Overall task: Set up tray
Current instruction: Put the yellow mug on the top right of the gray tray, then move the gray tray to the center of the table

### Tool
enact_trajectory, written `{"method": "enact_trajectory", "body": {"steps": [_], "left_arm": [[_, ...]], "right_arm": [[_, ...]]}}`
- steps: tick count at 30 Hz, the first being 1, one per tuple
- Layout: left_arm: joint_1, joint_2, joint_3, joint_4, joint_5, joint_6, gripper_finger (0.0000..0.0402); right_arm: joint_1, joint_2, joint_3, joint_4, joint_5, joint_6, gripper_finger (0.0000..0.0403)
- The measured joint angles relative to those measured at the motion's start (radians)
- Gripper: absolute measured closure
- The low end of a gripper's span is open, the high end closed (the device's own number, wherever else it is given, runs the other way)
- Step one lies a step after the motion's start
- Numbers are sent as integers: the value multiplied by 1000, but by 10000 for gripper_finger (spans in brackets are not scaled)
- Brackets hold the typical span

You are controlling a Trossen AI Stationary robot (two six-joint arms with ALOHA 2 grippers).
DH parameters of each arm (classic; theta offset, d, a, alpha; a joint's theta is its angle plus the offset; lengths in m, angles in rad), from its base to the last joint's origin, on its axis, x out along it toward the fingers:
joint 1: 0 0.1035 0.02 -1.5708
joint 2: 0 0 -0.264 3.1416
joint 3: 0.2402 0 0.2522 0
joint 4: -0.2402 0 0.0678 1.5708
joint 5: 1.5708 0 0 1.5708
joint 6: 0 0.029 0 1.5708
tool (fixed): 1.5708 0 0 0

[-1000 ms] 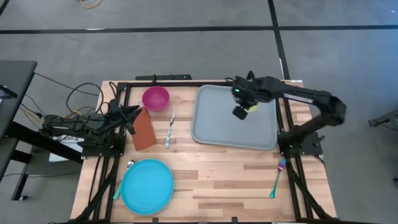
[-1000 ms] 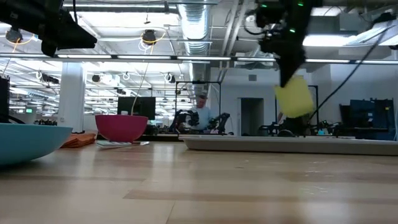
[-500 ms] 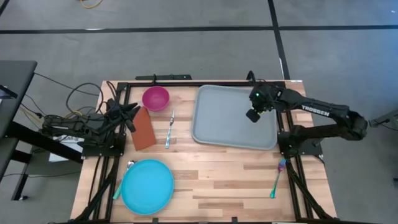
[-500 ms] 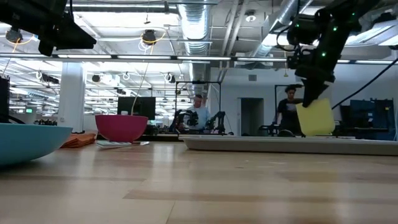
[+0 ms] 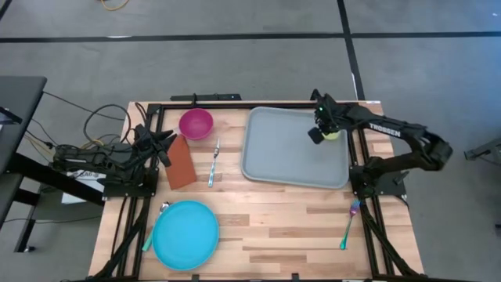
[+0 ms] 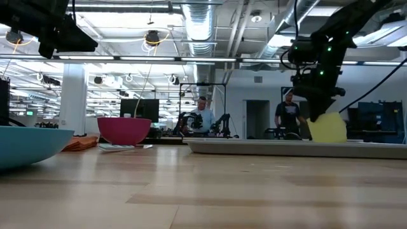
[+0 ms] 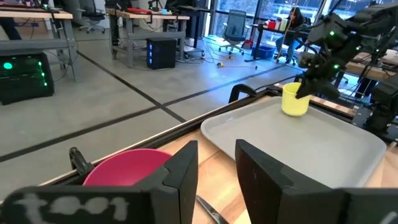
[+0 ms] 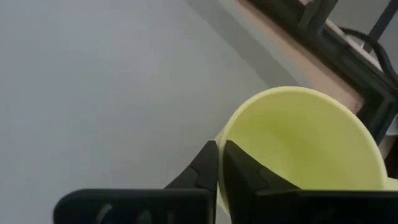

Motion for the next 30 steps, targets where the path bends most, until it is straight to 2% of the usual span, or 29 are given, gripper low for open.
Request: {"method": "enact_trajectory", "body": {"steps": [6, 14, 30], "left_arm": [[0, 0, 0, 0, 0, 0, 306], [0, 0, 0, 1, 0, 0, 306], [0, 0, 0, 1, 0, -11, 306]], "right_arm": [[-28, 17, 0, 25, 72, 1, 365], [-65, 17, 0, 0, 60, 1, 335], [-65, 16, 30, -101, 79, -34, 293]]}}
